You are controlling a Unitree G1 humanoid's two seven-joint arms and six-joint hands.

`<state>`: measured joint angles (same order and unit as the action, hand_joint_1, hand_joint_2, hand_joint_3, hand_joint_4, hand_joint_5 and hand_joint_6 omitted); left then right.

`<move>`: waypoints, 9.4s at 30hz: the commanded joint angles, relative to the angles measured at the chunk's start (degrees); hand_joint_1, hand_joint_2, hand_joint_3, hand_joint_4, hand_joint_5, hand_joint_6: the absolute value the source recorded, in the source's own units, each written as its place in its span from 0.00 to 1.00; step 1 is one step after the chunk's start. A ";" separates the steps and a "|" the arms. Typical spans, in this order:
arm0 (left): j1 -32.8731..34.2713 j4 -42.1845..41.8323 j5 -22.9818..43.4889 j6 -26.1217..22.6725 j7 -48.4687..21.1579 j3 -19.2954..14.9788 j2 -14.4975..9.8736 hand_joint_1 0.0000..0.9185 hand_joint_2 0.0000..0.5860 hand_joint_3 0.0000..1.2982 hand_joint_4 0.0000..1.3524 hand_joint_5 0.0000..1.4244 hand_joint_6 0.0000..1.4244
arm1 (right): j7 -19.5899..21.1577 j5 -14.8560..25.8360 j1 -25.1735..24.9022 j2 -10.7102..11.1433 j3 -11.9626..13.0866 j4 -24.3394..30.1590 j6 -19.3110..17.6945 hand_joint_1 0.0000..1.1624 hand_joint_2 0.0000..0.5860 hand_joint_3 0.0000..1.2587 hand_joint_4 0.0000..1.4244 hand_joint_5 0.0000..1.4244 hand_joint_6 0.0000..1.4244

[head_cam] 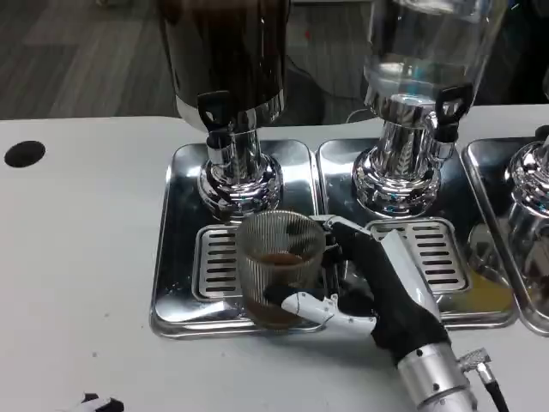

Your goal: Grasp the cup under the faucet to collect the drink, then remove the cup.

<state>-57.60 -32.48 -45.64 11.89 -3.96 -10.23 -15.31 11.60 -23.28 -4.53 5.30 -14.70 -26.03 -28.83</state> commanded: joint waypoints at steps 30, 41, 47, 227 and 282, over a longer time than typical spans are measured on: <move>-1.35 -1.31 -0.55 0.34 -0.52 -0.90 -0.91 0.00 0.22 0.21 0.10 0.13 0.27 | 0.37 1.93 -0.54 -0.44 0.92 -1.82 -8.70 0.49 0.23 0.38 0.38 0.42 0.35; -0.51 -1.49 -1.23 -0.81 -1.34 0.32 -0.93 0.00 0.22 0.20 0.10 0.13 0.27 | -0.91 3.53 2.18 1.73 1.78 -0.61 -11.16 0.50 0.23 0.38 0.38 0.42 0.35; -0.19 -1.43 -1.33 -1.36 -1.68 0.87 -0.95 0.00 0.22 0.20 0.10 0.13 0.27 | -1.45 4.07 3.33 2.70 2.33 -0.96 -12.32 0.51 0.22 0.38 0.38 0.42 0.35; -6.69 -2.18 2.85 7.84 12.91 -13.29 6.45 0.00 0.18 0.08 0.00 0.03 0.20 | 19.38 -5.55 11.54 18.05 3.28 -17.38 -42.89 0.50 0.15 0.11 0.07 0.17 0.12; 4.33 5.82 -0.05 12.83 17.90 -9.86 2.14 0.00 0.20 0.07 0.00 0.04 0.18 | 4.68 -6.19 27.37 24.04 20.35 20.71 -3.71 0.50 0.81 0.15 0.02 0.00 0.00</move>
<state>-53.39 -26.40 -45.51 23.99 12.91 -20.26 -12.84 16.45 -29.91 22.06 29.56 4.54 -6.12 -32.77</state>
